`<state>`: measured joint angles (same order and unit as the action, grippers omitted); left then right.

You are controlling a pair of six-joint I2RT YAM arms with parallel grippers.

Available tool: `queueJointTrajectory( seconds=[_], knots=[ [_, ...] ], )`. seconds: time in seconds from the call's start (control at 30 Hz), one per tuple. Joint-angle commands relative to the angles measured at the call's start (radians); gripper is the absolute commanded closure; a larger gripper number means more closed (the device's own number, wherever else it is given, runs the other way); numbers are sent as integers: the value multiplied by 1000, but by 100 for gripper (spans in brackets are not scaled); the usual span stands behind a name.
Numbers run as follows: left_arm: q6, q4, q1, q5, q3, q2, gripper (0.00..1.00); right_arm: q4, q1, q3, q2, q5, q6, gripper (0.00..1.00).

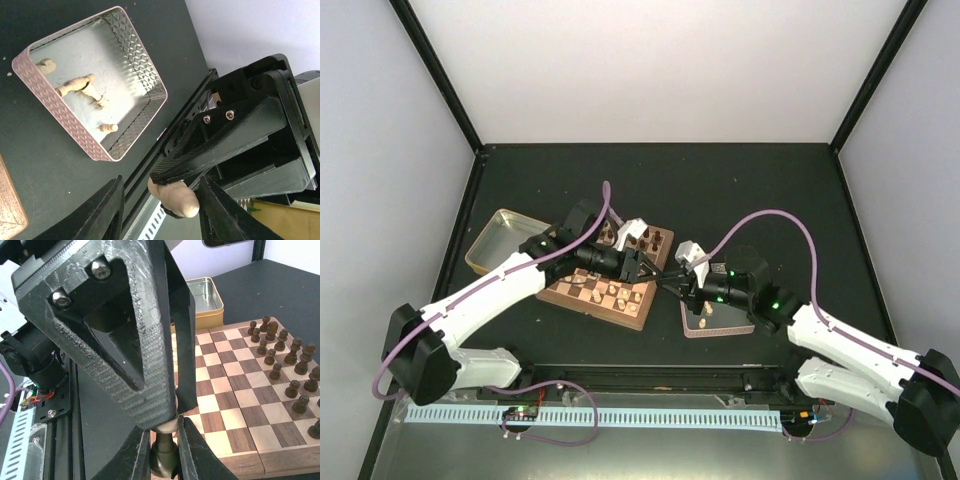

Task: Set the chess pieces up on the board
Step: Place the chess piece on the chessboard.

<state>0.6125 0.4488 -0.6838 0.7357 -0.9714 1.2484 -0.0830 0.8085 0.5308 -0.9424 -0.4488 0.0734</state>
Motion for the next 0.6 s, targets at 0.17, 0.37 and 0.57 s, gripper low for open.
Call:
queueJointTrajectory(
  seconds=[0.17,0.37,0.57],
  knots=[
    [-53,49,-14,3,-62,26,69,13,12,58,-23,-38,-44,95],
    [-50,33,-15,24,-50,22,89,26,15,61,-25,-26,-41,93],
    [-71,48,-15,-13,-51,-13,98,75,14,77,-30,36,44,65]
  ],
)
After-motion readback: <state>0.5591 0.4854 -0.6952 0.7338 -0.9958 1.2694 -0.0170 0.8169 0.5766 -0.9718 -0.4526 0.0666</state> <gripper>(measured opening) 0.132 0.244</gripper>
